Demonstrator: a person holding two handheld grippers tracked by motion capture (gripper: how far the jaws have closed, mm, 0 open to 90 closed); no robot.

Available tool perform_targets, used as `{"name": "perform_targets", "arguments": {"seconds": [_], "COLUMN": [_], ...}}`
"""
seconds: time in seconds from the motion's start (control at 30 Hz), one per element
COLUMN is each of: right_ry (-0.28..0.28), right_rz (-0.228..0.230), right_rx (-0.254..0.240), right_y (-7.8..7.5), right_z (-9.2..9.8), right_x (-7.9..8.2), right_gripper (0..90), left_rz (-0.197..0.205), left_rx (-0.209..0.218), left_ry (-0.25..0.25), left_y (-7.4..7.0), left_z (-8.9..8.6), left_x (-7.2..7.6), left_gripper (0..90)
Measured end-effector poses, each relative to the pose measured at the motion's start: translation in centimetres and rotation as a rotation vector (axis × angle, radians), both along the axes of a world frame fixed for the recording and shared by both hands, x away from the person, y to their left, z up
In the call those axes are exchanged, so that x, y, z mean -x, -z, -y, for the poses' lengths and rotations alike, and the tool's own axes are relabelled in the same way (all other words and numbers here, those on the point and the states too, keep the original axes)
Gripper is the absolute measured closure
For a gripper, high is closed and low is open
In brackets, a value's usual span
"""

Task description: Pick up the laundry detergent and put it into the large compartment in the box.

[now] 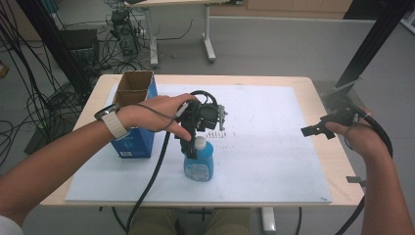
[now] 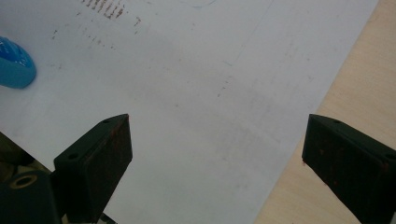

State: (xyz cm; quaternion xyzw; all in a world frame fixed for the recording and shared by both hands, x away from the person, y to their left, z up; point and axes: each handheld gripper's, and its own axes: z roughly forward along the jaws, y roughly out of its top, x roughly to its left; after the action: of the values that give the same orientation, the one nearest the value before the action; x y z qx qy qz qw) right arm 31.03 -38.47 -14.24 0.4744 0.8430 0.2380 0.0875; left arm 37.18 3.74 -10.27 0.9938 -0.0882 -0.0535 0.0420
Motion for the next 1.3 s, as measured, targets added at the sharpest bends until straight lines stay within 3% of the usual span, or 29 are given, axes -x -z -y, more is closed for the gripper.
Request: {"name": "perform_targets", "arguments": {"seconds": [1.3], "right_ry": [0.003], "right_rz": [-0.004], "right_rx": [0.001], "right_y": [0.26], "right_z": [0.10], "right_x": [0.10], "right_gripper": [8.3], "left_rz": [0.009], "left_rx": [0.012], "left_ry": [0.008], "left_y": [0.44], "left_z": [-0.29], "left_x": [0.17], "left_gripper": [7.7]}}
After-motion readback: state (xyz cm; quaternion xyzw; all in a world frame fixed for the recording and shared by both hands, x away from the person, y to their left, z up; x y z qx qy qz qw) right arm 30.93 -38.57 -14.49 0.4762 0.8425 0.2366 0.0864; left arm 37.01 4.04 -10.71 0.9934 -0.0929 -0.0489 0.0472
